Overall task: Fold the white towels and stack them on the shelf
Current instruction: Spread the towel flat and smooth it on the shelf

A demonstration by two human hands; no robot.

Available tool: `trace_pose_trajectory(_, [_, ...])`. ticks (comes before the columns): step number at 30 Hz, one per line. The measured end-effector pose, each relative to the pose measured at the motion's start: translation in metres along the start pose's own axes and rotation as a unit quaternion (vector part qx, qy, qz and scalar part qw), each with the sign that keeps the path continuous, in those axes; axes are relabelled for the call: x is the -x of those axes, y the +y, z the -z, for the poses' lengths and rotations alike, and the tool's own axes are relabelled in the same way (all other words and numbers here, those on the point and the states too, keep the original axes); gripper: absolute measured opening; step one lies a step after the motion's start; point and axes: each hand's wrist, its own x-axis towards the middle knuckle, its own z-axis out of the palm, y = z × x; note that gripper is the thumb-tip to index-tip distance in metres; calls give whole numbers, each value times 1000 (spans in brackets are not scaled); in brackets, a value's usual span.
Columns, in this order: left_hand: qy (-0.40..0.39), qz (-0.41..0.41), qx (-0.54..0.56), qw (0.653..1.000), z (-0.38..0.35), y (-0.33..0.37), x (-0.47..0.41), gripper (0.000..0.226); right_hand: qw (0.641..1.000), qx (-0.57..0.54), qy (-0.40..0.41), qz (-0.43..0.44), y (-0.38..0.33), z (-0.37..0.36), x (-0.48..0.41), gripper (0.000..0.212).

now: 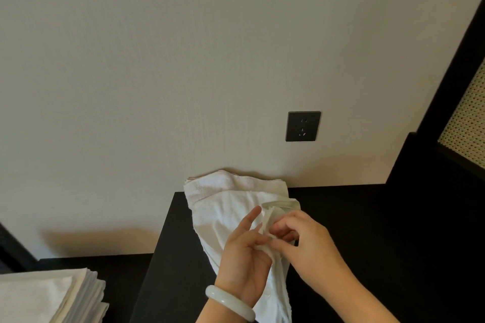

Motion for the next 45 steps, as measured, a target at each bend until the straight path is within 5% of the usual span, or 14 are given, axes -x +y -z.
trace_pose_trajectory(5, [3, 4, 28, 1000, 7, 8, 0, 61, 994, -88, 55, 26, 0, 6, 1, 26])
trace_pose_trajectory(10, [12, 25, 65, 998, 6, 15, 0, 45, 994, -1, -37, 99, -5, 0, 10, 30])
trace_pose_trajectory(15, [-42, 24, -109, 993, -1, 10, 6, 33, 996, -65, 61, -2, 2, -7, 9, 19])
trace_pose_trajectory(18, [13, 7, -195, 981, 3, 5, 5, 27, 995, -77, 47, -44, 3, -12, 8, 14])
trace_pose_trajectory(21, [57, -35, -355, 932, -4, 3, 4, 27, 992, -81, 76, -54, 2, -13, 6, 15])
trace_pose_trajectory(24, [85, -119, -545, 826, -20, 16, 1, 27, 978, -150, 130, -67, -3, 0, -2, 19])
trace_pose_trajectory(27, [138, -200, -593, 768, -32, 31, -6, 21, 969, -169, 171, -49, -14, 10, -7, 12])
trace_pose_trajectory(33, [148, -206, -531, 809, -38, 23, -4, 9, 976, -123, 178, -25, -30, 1, 0, 10])
trace_pose_trajectory(40, [197, -259, -521, 789, -27, 34, 14, 13, 959, -80, 272, 8, -27, 10, 19, 14])
trace_pose_trajectory(42, [205, -279, -528, 775, -29, 37, 17, 11, 960, -94, 262, 5, -30, 8, 20, 14])
trace_pose_trajectory(45, [138, -239, -525, 805, -39, 27, 21, 10, 976, -93, 197, -4, -32, -2, 22, 20])
